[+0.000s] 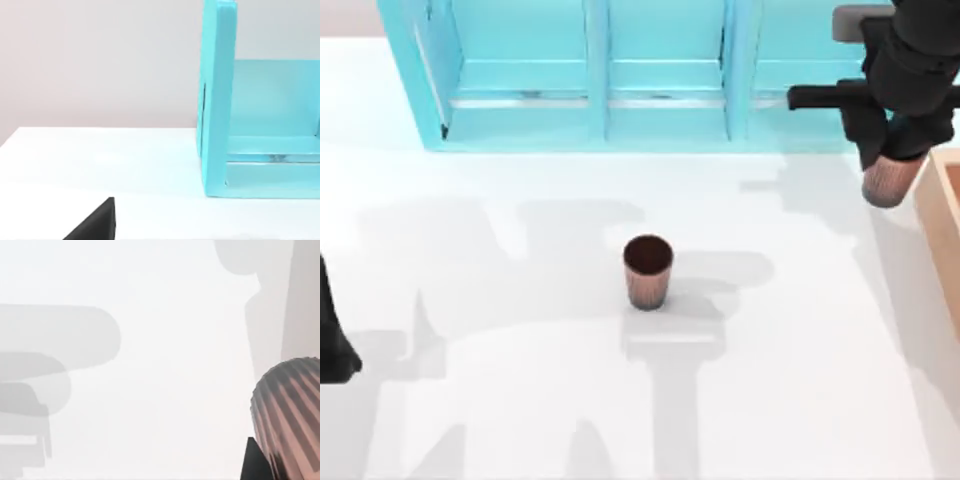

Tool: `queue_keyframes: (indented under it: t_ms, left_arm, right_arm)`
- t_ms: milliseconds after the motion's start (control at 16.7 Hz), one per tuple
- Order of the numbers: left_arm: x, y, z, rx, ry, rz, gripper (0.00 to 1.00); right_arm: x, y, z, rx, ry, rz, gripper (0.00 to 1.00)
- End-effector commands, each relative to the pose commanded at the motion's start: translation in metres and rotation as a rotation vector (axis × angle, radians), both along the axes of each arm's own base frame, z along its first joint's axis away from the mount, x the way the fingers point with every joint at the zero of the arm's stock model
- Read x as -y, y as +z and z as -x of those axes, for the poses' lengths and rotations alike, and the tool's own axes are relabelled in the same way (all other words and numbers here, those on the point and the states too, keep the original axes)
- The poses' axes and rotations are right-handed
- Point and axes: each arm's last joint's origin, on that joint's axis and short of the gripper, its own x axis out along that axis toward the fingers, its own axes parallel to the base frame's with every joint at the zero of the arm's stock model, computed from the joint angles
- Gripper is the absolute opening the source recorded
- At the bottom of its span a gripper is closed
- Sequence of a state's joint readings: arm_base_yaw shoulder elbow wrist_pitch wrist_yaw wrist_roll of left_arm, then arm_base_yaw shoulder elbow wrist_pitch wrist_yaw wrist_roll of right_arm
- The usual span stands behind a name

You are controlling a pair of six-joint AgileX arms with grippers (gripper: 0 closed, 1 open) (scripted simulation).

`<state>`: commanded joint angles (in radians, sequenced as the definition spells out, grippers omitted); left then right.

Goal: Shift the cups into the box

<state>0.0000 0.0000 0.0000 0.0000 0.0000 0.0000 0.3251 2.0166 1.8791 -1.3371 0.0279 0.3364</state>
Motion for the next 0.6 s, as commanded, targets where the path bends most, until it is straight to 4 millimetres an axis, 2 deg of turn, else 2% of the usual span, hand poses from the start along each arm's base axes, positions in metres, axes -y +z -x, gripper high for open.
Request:
queue_keyframes:
  t_ms: [120,240,420,600]
  left_arm:
    - [0.000,0.000,0.000,0.000,0.000,0.000,1.00]
    - [0.000,0.000,0.000,0.000,0.000,0.000,1.00]
    - [0.000,0.000,0.000,0.000,0.000,0.000,1.00]
    - [0.000,0.000,0.000,0.000,0.000,0.000,1.00]
  right_arm:
    - [0.044,0.012,0.011,-0.008,0.000,-0.005,0.00]
    - [0.091,0.022,0.031,-0.019,0.001,-0.012,0.00]
    - [0.156,0.030,0.077,-0.037,-0.002,-0.028,0.00]
    - [0.198,0.030,0.129,-0.046,-0.004,-0.047,0.00]
